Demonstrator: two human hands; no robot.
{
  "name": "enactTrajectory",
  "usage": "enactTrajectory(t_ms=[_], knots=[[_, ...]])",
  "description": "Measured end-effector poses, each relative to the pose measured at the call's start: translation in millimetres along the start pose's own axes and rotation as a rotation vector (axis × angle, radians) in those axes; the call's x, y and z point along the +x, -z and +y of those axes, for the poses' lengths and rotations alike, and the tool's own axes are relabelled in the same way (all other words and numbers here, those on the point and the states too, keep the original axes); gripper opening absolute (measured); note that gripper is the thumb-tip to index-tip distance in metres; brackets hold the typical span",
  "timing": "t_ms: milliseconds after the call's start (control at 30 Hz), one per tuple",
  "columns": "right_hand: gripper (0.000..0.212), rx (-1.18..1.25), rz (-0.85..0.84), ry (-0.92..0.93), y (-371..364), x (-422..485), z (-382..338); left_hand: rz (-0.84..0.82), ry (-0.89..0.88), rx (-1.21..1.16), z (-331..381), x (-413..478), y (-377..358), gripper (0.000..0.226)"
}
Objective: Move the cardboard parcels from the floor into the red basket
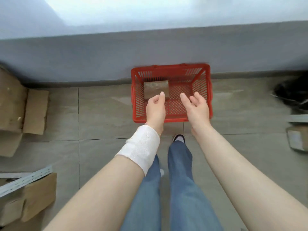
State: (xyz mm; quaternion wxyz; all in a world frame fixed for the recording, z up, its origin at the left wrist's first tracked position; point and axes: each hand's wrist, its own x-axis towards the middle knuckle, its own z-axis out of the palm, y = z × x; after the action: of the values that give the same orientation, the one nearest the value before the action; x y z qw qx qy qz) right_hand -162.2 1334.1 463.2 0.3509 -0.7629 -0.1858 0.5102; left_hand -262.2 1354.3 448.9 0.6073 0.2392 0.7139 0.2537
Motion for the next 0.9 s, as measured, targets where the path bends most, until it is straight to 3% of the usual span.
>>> enactTrajectory(t_ms=[100, 467, 700, 900], knots=[[0.069, 0.065, -0.003, 0.013, 19.3, -58.0, -8.0, -0.045, -0.028, -0.014, 1.9, -52.4, 13.2, 0.044], [0.057, 0.094, -0.077, 0.08, 93.5, -188.4, 47.4, -0.045, -0.141, 0.021, -77.7, -195.3, 44.1, 0.036], [0.053, 0.11, 0.042, 0.051, 167.6, -275.3, 122.8, -0.169, -0.139, 0.102, -147.0, -277.5, 30.5, 0.023], [0.052, 0.184, 0.157, 0.011, 198.1, -355.7, 198.5, -0.346, -0.159, 0.216, -212.7, -342.3, 33.8, 0.034]])
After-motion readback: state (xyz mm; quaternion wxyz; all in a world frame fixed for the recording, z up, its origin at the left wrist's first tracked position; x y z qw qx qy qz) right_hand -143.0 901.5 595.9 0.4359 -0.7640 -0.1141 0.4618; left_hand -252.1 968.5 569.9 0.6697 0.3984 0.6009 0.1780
